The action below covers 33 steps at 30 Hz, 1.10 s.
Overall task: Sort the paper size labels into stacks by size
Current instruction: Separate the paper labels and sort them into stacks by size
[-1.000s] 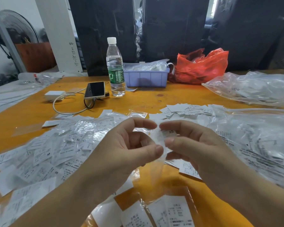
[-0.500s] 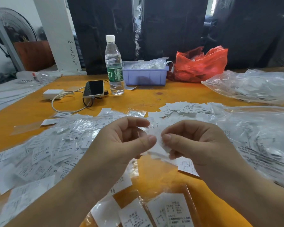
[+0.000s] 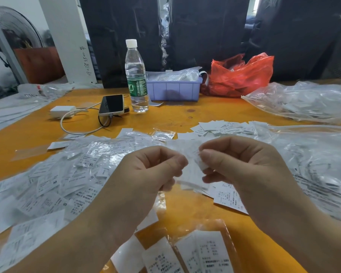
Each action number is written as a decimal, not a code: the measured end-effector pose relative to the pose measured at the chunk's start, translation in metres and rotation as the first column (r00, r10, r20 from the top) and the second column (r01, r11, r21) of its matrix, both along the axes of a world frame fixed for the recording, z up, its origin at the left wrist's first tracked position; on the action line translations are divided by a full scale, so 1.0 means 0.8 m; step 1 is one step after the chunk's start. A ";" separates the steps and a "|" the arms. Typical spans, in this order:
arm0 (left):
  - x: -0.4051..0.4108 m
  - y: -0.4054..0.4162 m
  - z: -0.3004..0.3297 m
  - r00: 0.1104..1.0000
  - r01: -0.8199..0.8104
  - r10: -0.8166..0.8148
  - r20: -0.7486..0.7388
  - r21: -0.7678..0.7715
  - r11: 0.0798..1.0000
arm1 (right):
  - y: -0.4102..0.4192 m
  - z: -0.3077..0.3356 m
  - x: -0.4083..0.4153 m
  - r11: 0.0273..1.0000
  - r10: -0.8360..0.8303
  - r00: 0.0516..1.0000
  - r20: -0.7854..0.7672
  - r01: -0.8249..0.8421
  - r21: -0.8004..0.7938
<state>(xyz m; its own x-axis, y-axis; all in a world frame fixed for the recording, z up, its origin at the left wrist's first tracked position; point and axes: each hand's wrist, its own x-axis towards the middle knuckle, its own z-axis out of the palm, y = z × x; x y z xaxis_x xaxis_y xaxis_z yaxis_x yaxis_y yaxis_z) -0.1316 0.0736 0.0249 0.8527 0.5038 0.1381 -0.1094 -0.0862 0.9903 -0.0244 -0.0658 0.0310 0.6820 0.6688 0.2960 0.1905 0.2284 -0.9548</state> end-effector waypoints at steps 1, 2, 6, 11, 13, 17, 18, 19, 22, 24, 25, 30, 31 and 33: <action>-0.001 0.002 0.000 1.000 -0.012 0.012 0.005 0.002 1.000 | -0.001 0.002 0.002 1.000 -0.005 1.000 -0.006 0.005 0.019; -0.001 0.003 0.001 1.000 -0.013 0.013 0.003 0.006 1.000 | -0.001 0.004 0.005 0.999 -0.024 1.000 -0.009 0.025 0.040; -0.002 0.003 0.003 0.997 0.061 -0.060 -0.047 0.021 0.998 | -0.003 0.007 0.011 0.986 -0.135 0.991 0.008 0.134 0.096; -0.001 -0.002 0.002 0.977 0.196 -0.193 -0.095 0.022 0.980 | -0.006 0.012 0.008 0.994 -0.054 0.998 -0.012 0.055 0.097; -0.001 -0.003 0.001 0.971 0.217 -0.212 -0.109 0.032 0.976 | -0.005 0.014 0.005 0.994 -0.012 0.999 -0.046 0.017 0.110; -0.001 -0.005 0.001 0.971 0.208 -0.198 -0.131 0.064 0.976 | -0.004 0.013 0.002 0.996 0.009 0.999 -0.044 -0.005 0.089; -0.001 -0.004 0.001 0.973 0.201 -0.192 -0.126 0.067 0.977 | -0.004 0.013 0.001 0.996 0.009 0.999 -0.038 -0.005 0.085; -0.001 -0.004 0.001 0.976 0.193 -0.183 -0.122 0.078 0.978 | -0.004 0.013 0.000 0.997 0.003 1.000 -0.028 -0.001 0.077; -0.001 -0.003 0.000 0.982 0.167 -0.153 -0.112 0.125 0.978 | -0.005 0.014 -0.002 0.998 0.000 1.000 -0.005 0.001 0.060; -0.001 -0.003 -0.001 0.984 0.155 -0.140 -0.108 0.142 0.978 | -0.006 0.014 -0.003 0.999 -0.002 1.000 0.004 0.002 0.048; -0.001 -0.002 -0.001 0.985 0.149 -0.134 -0.106 0.148 0.978 | -0.006 0.014 -0.003 0.999 -0.005 1.000 0.015 0.004 0.034; 0.000 -0.003 -0.001 0.989 0.130 -0.118 -0.093 0.135 0.982 | -0.005 0.011 -0.004 0.999 0.031 1.000 -0.005 -0.031 0.011; 0.000 -0.003 -0.001 0.989 0.125 -0.112 -0.097 0.135 0.983 | -0.005 0.011 -0.004 1.000 0.028 1.000 -0.011 -0.028 0.009; 0.000 -0.003 -0.001 0.989 0.120 -0.104 -0.106 0.148 0.982 | -0.004 0.011 -0.005 0.999 0.034 0.999 -0.018 -0.034 0.013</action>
